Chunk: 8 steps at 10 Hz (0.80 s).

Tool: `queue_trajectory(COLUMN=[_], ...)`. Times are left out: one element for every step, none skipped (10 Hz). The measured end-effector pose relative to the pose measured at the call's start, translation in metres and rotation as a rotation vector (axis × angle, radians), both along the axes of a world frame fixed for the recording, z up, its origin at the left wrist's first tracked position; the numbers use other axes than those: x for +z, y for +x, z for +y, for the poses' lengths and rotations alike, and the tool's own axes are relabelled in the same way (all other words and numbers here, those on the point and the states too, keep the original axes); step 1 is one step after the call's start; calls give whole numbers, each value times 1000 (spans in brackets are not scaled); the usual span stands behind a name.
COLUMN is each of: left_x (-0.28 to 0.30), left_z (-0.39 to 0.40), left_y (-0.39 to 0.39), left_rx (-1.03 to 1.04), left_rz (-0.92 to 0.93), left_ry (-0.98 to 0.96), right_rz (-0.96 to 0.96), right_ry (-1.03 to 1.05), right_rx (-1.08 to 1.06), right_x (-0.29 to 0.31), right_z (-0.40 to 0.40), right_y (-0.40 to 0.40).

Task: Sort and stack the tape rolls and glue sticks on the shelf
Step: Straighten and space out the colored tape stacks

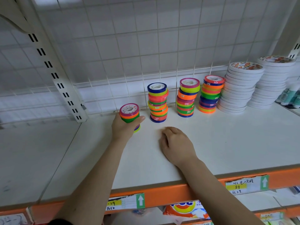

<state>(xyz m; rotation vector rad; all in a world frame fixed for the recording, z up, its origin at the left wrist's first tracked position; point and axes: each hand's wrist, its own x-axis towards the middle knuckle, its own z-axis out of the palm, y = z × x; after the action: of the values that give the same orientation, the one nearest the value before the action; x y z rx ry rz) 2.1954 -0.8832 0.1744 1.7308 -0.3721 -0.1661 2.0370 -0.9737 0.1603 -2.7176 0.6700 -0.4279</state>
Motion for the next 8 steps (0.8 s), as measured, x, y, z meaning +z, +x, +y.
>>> queue_trajectory(left_x=[0, 0, -2, -3, -6, -9, -8, -4], left_z=[1, 0, -1, -1, -1, 2, 5, 7], left_y=[2, 5, 9, 12, 14, 15, 15, 14], left_rx=[-15, -34, -55, -66, -50, -33, -54, -96], left_rz=[-15, -35, -41, -36, -21, -26, -26, 1], left_ry=[11, 21, 31, 43, 43, 46, 75, 86], right_rz=[4, 5, 6, 5, 5, 6, 8, 7], right_ry=[-1, -7, -6, -2, 1, 3, 3, 1], right_rx=[0, 1, 2, 1, -2, -2, -1, 0], right_x=[0, 1, 1, 1, 1, 1, 1, 1], right_z=[0, 0, 0, 0, 0, 0, 0, 0], right_y=[0, 0, 0, 0, 0, 0, -1, -1])
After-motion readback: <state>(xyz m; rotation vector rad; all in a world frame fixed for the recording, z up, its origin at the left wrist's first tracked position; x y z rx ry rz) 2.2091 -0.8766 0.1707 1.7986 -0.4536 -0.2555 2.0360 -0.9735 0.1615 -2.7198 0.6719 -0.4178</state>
